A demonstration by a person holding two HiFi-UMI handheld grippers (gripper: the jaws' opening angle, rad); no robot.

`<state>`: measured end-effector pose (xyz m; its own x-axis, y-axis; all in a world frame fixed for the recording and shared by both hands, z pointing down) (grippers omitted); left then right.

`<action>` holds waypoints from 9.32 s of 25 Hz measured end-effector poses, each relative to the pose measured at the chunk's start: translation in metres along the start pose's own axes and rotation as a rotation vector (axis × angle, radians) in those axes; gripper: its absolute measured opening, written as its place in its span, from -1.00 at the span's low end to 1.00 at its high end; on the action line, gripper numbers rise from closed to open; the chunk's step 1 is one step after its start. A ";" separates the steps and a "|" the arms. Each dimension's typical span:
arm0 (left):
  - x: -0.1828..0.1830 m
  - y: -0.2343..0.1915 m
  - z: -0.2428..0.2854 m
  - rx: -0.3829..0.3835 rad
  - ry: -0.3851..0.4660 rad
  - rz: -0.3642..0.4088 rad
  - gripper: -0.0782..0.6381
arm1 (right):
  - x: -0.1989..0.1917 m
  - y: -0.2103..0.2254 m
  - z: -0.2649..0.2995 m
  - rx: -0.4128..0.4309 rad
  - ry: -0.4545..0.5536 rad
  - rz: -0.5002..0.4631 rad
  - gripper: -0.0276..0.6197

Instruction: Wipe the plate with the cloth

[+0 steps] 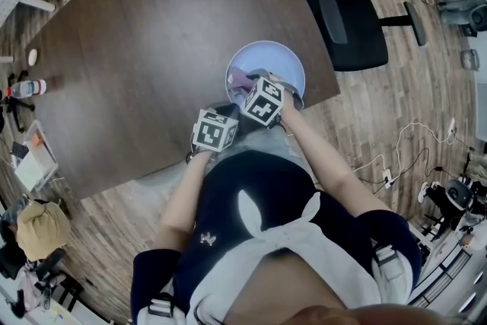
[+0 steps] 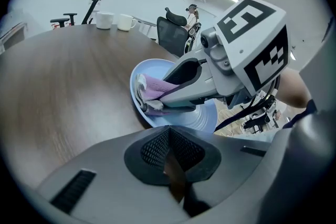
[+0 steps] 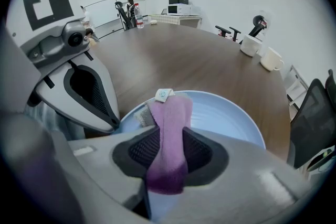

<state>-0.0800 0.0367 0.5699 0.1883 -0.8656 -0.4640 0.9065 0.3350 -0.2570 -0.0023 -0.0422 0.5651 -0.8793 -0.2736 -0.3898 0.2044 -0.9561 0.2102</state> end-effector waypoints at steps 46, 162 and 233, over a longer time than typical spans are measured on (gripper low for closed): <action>-0.002 -0.001 0.004 0.002 0.002 -0.019 -0.76 | -0.031 0.088 -0.027 -0.107 0.122 0.280 -0.52; -0.002 -0.007 0.005 -0.035 0.012 -0.032 -0.76 | -0.053 0.060 -0.023 -0.087 0.214 0.266 -0.49; -0.004 -0.008 0.003 -0.052 0.017 -0.065 -0.76 | -0.064 -0.017 -0.007 -0.017 0.259 0.367 -0.48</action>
<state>-0.0872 0.0367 0.5761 0.1229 -0.8796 -0.4595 0.8958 0.2976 -0.3301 0.0533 -0.0094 0.5799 -0.6108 -0.6102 -0.5045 0.4918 -0.7918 0.3623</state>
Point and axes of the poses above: the fingertips, and each gripper's own axes: z forward along the fingers, y to its right, x out of its top, the point moved 8 cm from there along -z, backward along the fingers, and after that the axes turned 14 degrees about x, right-handed, at the moved point
